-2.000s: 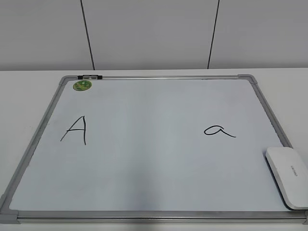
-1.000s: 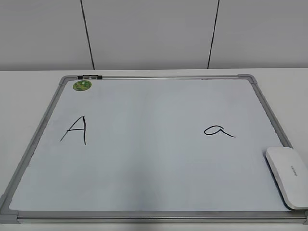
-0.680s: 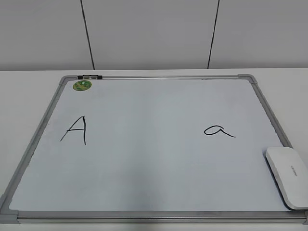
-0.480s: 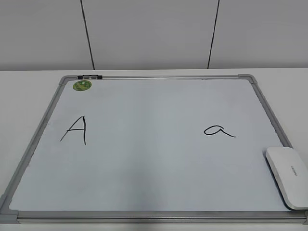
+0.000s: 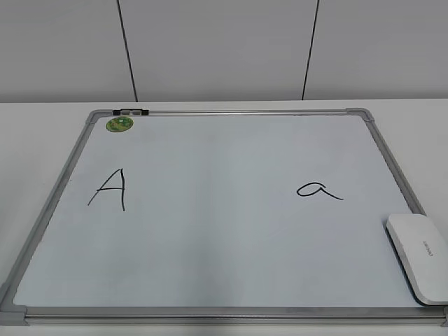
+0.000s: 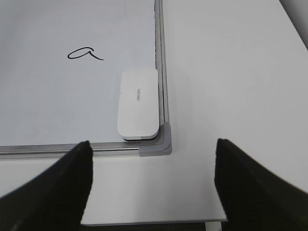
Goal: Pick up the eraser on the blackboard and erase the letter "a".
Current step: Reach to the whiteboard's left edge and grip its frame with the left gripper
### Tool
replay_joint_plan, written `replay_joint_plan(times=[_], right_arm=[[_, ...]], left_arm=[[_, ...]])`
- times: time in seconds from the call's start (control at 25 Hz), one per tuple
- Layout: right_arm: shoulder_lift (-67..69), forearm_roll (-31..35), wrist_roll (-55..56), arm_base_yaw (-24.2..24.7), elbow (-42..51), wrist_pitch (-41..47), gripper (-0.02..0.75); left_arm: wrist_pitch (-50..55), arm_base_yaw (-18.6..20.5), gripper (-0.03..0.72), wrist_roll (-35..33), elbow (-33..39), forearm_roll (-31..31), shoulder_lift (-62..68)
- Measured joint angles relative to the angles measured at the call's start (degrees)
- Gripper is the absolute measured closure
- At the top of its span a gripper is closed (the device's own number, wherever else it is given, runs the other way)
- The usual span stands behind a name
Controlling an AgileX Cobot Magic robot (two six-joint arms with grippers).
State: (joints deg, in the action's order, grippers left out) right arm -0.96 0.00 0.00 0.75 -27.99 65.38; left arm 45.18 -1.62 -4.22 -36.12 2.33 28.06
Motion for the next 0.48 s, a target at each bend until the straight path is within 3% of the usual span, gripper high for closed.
replay_joint_plan(times=[0.2,0.48], right_arm=[[0.0,0.0,0.0,0.0,0.0,0.0,0.151],[0.0,0.0,0.0,0.0,0.0,0.0,0.151]], left_arm=[[-6.8,0.0,0.041,0.0,-2.7,0.1,14.3],[-8.0,0.0,0.045,0.0,-9.9,0.2,32.4]])
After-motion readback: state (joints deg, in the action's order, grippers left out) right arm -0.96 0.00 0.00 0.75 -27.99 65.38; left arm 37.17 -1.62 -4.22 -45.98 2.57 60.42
